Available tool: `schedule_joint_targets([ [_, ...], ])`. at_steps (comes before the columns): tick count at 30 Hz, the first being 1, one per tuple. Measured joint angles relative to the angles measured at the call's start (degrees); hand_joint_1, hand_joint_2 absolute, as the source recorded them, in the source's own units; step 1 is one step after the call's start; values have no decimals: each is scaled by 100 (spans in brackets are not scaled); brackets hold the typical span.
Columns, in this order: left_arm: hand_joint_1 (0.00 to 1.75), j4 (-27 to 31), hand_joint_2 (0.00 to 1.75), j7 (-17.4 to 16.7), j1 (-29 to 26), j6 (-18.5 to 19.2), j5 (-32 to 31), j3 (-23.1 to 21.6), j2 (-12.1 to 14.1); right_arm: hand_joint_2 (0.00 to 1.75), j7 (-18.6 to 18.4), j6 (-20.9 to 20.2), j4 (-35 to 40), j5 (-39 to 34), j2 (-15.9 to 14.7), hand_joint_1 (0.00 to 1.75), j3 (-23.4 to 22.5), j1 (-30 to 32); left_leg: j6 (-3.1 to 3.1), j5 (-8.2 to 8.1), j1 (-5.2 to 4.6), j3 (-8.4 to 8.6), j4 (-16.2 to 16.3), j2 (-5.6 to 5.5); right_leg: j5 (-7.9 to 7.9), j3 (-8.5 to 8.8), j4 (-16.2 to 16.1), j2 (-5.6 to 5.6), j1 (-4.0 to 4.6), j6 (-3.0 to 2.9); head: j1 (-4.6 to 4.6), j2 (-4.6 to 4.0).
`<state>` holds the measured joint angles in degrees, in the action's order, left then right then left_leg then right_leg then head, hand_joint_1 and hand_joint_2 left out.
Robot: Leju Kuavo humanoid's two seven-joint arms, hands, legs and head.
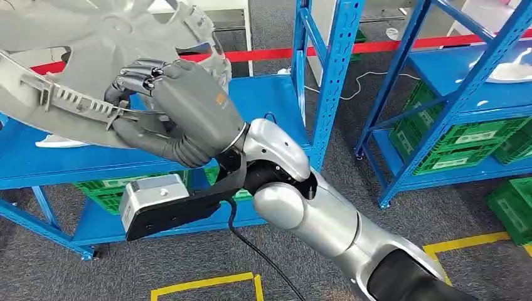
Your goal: Take the parts from the cabinet and place them on the table.
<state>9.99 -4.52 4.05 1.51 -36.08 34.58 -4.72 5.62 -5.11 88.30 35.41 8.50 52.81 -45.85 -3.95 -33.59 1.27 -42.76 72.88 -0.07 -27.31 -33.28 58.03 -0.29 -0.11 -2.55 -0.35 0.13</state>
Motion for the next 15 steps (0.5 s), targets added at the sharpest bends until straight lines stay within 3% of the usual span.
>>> schedule_joint_targets([
  [1, 0, 0, 175, 7, 1, 0, -22, 2, 4, 175, -2, 2, -2, 0, -7, 175, 9, 6, -25, 24, 11, -4, 279, 2, 73, -74, 7, -6, -6, 17, 4, 2],
  [3, 0, 2, 175, 18, 0, 0, -72, 4, 13, 175, -18, 20, -2, 0, -26, 175, 17, 13, -58, 421, 37, 286, 156, 2, 203, -255, 31, -8, -36, 67, 2, 0],
  [4, 0, 7, 175, 24, 4, 0, -72, 4, 15, 175, -22, 28, -2, 0, -35, 175, 17, 15, -83, 596, 57, 600, -221, 3, 257, -349, 59, -7, -59, 102, 4, 0],
  [5, 0, 9, 175, 33, 18, 0, -77, 4, 15, 175, -22, 35, -2, 0, -42, 175, 17, 14, -115, 596, 90, 1033, -777, 3, 303, -430, 114, -4, -74, 151, 2, 0],
  [6, 0, 9, 175, 39, 42, 0, -79, 4, -4, 175, -22, 44, 0, 2, -42, 175, 13, 16, -139, 303, 65, 1402, -1288, -17, 333, -502, 154, 2, -55, 196, -15, 0],
  [7, 0, 15, 175, 57, 49, 0, -88, 7, 20, 175, -26, 52, -2, 9, -46, 175, 2, 27, 32, 238, 28, 1440, -1446, -49, 381, -521, 166, 0, -47, 238, -4, 2],
  [9, 0, 13, 175, 55, 66, 7, -103, 9, 22, 175, -18, 68, -4, 15, -59, 175, -2, 32, 142, 298, -6, 1313, -1406, -32, 515, -536, 112, -3, -45, 297, -4, 0],
  [10, 0, 15, 175, 55, 65, 11, -132, 13, 22, 175, -13, 79, -13, 17, -74, 175, -4, 44, 225, 352, 1, 1253, -1416, -23, 573, -557, 94, 0, -57, 353, -9, 2],
  [11, 0, 11, 175, 57, 72, 18, -145, 15, 22, 175, -7, 94, -26, 20, -94, 175, -11, 50, 325, 423, 22, 1211, -1430, 19, 533, -607, 125, 4, -83, 374, -7, 2],
  [12, 0, 13, 175, 57, 84, 20, -164, 17, 26, 175, 2, 107, -28, 24, -103, 175, -22, 46, 386, 495, 10, 1136, -1434, 18, 214, -691, 287, 11, -76, 390, 19, 0],
  [14, 0, 20, 175, 59, 89, 22, -173, 17, 50, 175, 2, 116, -31, 31, -111, 175, -44, 48, 427, 653, -15, 944, -1424, 24, -533, -906, 1099, 15, -74, 415, 33, 0],
  [15, 0, 20, 175, 59, 89, 22, -173, 20, 59, 175, 4, 116, -33, 33, -114, 175, -44, 54, 442, 723, -34, 851, -1420, 26, -761, -994, 1533, 15, -67, 415, 33, 2],
])
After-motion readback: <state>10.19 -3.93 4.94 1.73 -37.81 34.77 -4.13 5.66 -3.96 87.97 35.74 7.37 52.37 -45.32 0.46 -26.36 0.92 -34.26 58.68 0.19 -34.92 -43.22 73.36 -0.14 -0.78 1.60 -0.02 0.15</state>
